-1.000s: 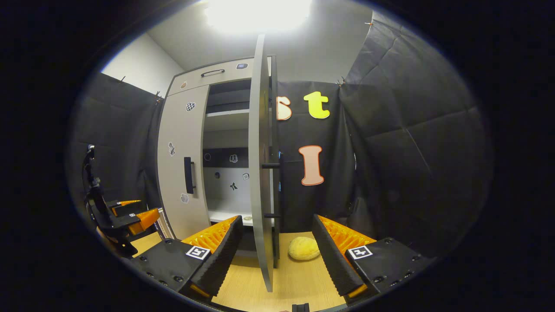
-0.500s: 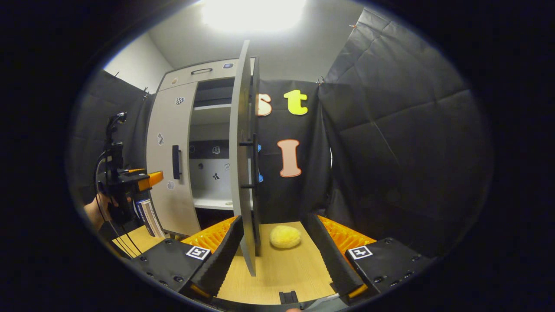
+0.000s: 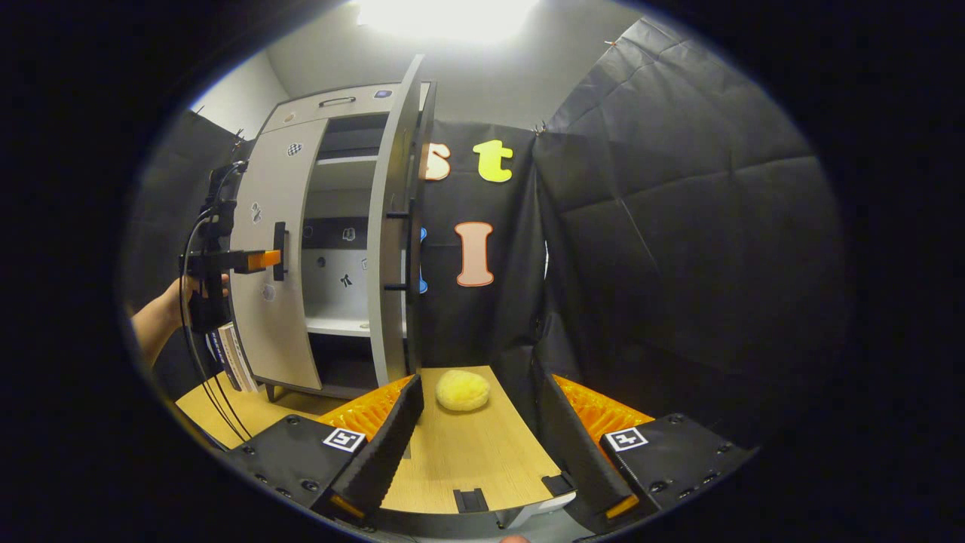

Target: Open the right door of the double-door shoe cabinet with the right hand, and open the left door with the left hand.

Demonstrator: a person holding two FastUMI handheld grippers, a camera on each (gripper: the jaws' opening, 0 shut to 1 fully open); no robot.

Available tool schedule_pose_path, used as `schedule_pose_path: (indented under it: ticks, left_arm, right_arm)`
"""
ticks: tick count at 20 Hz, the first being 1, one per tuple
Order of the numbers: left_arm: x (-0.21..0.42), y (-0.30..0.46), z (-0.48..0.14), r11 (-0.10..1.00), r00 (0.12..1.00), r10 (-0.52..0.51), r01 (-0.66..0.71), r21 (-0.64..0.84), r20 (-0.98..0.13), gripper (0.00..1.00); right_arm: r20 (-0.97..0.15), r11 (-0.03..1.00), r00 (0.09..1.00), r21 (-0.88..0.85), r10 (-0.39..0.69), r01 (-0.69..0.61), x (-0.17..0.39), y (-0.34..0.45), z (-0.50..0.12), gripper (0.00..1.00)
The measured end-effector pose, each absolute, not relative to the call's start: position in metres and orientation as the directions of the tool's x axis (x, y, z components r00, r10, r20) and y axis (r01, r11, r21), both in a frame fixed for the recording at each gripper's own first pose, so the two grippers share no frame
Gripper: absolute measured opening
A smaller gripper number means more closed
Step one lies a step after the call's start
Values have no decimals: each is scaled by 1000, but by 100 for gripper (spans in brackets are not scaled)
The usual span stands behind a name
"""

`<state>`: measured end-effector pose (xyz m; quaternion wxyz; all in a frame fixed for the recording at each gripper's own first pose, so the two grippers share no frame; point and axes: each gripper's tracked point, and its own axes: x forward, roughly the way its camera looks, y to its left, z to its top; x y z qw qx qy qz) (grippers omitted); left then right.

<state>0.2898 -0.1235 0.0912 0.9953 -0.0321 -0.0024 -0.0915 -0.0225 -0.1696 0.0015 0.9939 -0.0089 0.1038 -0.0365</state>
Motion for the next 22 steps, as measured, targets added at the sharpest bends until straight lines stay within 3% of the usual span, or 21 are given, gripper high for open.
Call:
schedule_pose_path:
  ticks: [9, 13, 15, 17, 18, 20, 22]
  left_arm:
    - [327, -127, 86, 983, 985, -168, 165, -82, -25, 90]
    - [343, -128, 72, 982, 984, -162, 153, -112, -70, 77]
    - [341, -129, 74, 978, 983, -171, 163, -130, -60, 64]
    - [339, -132, 74, 976, 981, -187, 178, -127, -58, 64]
    - [341, -140, 76, 971, 976, -211, 203, -128, -56, 58]
    - [343, -145, 77, 974, 976, -207, 200, -104, -65, 29]
    - [341, -143, 75, 979, 979, -189, 183, -85, -75, 26]
  right_arm:
    - [-244, 997, 966, -14, -82, 81, -26, -175, -17, 99]
    - [-243, 996, 966, -8, -83, 84, -24, -178, -17, 100]
    - [-243, 997, 967, -9, -78, 79, -23, -177, -17, 100]
    - [-246, 997, 967, -9, -73, 73, -22, -176, -18, 97]
    - [-246, 998, 967, -5, -68, 68, -21, -175, -18, 97]
    - [-248, 998, 967, -2, -56, 57, -21, -171, -19, 100]
    - [-246, 999, 968, -3, -48, 48, -21, -169, -20, 100]
